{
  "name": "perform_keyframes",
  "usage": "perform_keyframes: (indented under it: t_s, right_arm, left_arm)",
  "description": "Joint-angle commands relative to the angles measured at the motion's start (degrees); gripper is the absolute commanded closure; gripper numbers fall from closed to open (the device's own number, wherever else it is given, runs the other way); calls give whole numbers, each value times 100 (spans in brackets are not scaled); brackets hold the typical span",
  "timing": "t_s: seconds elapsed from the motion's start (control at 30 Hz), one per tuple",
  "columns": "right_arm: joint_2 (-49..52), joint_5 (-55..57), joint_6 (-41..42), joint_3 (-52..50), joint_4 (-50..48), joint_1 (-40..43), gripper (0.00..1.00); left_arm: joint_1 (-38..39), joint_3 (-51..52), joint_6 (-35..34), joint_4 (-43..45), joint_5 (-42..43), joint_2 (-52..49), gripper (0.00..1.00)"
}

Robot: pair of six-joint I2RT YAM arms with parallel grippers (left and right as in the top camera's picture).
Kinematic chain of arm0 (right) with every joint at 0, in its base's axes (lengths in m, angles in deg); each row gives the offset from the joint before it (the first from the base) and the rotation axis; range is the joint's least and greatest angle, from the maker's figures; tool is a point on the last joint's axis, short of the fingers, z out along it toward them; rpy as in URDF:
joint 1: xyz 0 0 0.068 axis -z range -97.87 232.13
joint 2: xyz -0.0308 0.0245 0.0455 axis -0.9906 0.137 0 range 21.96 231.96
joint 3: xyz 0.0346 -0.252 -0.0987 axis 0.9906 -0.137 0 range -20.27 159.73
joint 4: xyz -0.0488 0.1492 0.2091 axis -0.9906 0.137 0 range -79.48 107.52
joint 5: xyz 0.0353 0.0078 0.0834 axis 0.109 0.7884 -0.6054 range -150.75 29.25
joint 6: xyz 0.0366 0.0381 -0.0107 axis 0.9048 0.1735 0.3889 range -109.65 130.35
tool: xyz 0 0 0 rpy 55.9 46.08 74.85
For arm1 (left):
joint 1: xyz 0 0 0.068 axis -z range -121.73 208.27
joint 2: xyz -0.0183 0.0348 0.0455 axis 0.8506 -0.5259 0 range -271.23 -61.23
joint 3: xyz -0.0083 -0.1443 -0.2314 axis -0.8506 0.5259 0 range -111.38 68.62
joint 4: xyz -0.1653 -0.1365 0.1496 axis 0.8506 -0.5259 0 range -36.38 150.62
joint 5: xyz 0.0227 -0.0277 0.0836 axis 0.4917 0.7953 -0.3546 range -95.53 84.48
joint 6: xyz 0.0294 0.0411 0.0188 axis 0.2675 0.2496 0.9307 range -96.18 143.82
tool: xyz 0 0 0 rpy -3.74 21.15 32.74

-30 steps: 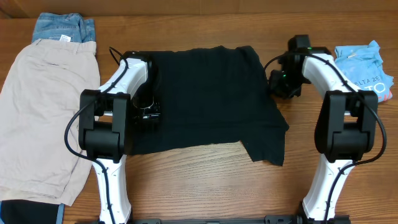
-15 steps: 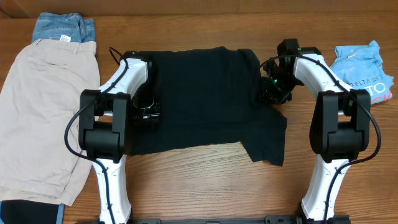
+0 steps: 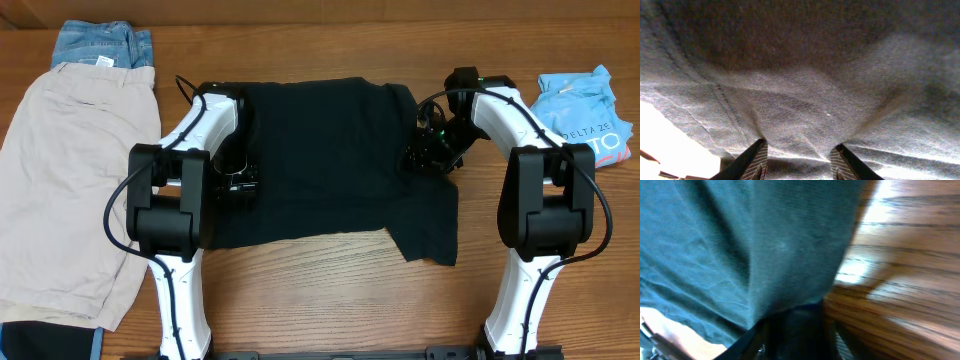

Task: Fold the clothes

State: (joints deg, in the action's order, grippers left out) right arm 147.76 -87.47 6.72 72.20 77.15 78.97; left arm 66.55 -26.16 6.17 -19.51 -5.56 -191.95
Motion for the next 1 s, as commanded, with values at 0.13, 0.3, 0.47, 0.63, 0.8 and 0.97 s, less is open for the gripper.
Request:
perform_keyframes:
  t_s: [0.13, 0.3, 0.47, 0.63, 0.8, 0.97]
  right_arm:
    - [-173, -295, -136, -46, -31, -37, 96]
    - [-173, -177, -96, -44, -140, 42, 96]
    - [-173, 1252, 1078, 313, -199, 396, 96]
    - [-173, 2072, 1917, 719, -114, 752, 96]
    - [-173, 2234, 1867, 730, -138, 850, 91]
    - [-173, 3005, 1932, 732, -160, 855, 84]
  left_arm:
    - [0, 282, -81, 229, -483, -387, 55]
    - [0, 282, -79, 234, -483, -387, 55]
    - [0, 282, -79, 234, -485, -387, 55]
    - [0, 282, -79, 240, -485, -387, 55]
    - [0, 282, -74, 243, -487, -387, 56]
    - [0, 282, -57, 238, -487, -387, 56]
